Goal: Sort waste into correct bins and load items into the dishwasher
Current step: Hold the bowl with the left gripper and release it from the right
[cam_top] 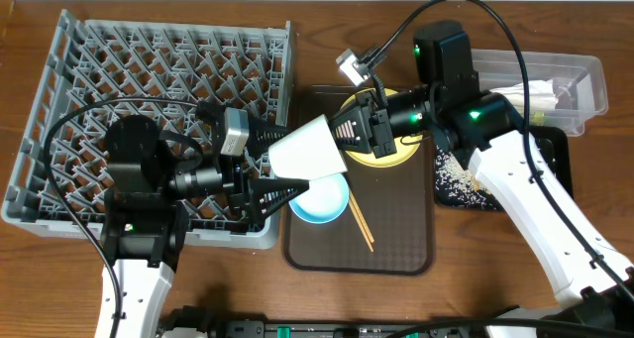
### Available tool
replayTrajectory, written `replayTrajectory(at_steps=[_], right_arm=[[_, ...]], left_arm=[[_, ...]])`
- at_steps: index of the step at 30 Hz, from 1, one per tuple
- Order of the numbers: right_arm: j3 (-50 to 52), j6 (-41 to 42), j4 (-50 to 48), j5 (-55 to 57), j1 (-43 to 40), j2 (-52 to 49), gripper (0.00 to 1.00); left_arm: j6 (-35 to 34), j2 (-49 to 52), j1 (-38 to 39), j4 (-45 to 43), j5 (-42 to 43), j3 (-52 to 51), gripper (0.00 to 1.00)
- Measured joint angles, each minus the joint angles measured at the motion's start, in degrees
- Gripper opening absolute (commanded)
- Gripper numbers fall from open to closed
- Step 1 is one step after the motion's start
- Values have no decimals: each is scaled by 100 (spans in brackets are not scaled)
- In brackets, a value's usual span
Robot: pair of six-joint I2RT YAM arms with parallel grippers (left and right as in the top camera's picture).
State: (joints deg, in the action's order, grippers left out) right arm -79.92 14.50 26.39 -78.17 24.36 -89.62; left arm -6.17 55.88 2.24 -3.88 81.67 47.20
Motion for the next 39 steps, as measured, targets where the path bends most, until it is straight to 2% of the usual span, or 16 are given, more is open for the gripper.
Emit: replayTrajectory(at_steps=[11,14,27,30,35,39], right_arm=[[0,17,2,-11,0,0,1],[0,20,4,-13,0,0,1],[0,39,9,13,0,0,2],[0,48,9,20,0,0,10],[0,68,7,-28,0,0,37],[0,103,15,-26,-79,0,43]], left_arm=[[0,0,0,-114,50,0,92],[-9,0,0,-201,50,0,85],[-4,2,0,-247,96,0,68],[0,2,0,-243,92,0,67],[0,20,0,-240,-92,0,67],[2,28,0,-66,-343,0,64]])
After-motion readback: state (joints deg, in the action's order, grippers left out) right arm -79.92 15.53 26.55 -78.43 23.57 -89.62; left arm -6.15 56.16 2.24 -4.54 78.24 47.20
